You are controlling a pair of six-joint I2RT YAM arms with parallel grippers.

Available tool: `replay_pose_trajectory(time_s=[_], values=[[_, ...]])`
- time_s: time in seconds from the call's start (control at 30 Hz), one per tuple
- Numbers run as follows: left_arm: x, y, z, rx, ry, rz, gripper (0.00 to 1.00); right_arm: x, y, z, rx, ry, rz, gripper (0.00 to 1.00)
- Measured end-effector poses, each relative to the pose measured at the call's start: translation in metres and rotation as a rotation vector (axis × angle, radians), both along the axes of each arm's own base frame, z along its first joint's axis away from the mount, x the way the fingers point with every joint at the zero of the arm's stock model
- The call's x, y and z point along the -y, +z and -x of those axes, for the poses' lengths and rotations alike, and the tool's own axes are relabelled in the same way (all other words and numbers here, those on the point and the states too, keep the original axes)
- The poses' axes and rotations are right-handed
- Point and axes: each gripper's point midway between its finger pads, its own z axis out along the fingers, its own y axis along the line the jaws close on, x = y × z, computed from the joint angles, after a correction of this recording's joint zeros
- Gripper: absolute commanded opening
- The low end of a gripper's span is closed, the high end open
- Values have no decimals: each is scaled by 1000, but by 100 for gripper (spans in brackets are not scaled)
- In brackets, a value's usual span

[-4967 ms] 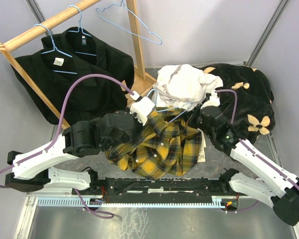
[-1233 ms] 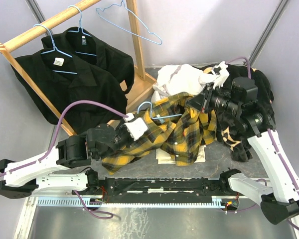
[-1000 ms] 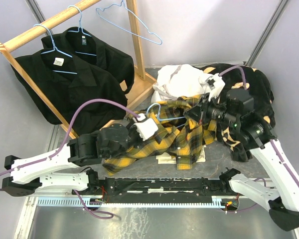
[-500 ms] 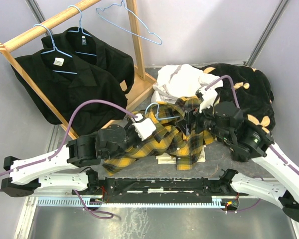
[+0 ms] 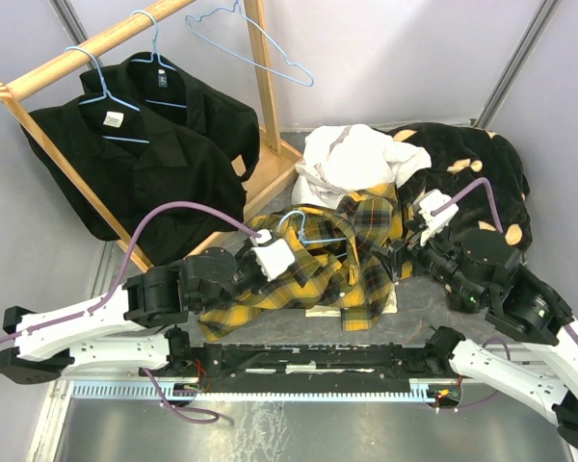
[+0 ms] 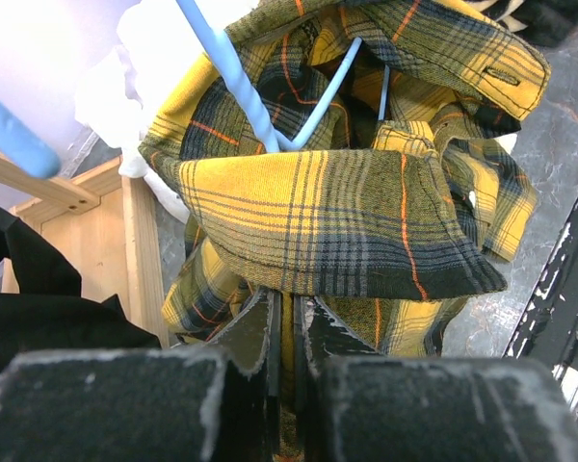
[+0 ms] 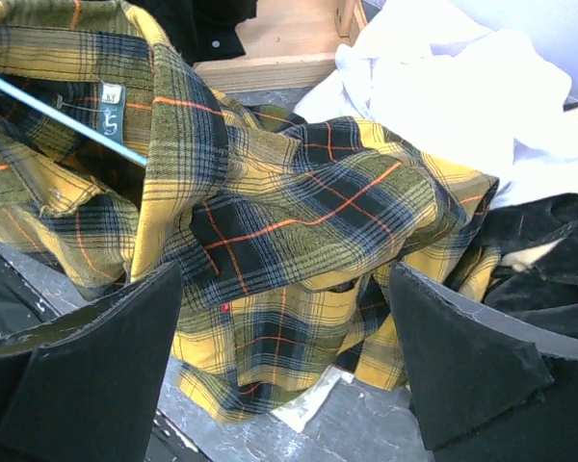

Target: Place the shirt on the hanger

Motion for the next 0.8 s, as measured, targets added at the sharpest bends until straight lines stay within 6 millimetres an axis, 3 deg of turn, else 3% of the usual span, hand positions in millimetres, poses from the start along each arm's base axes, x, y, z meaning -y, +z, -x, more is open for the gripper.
replay_pose_trajectory(time_s=[0.1, 0.2, 0.33, 0.6, 0.8], values=[[-1, -1, 2, -3, -9, 2, 3, 1, 6, 9, 6, 51, 26, 92], [-1, -3, 4, -7, -22, 1, 3, -16, 13, 19, -15, 172, 48, 97], [1, -4, 6, -11, -34, 1, 3, -36, 1, 21, -63, 270, 91, 99], [3, -5, 9, -19, -55, -1, 3, -57, -23, 4, -135, 281, 154, 98], [6, -8, 11, -27, -73, -6, 3, -74, -36, -5, -169, 312, 176, 92]])
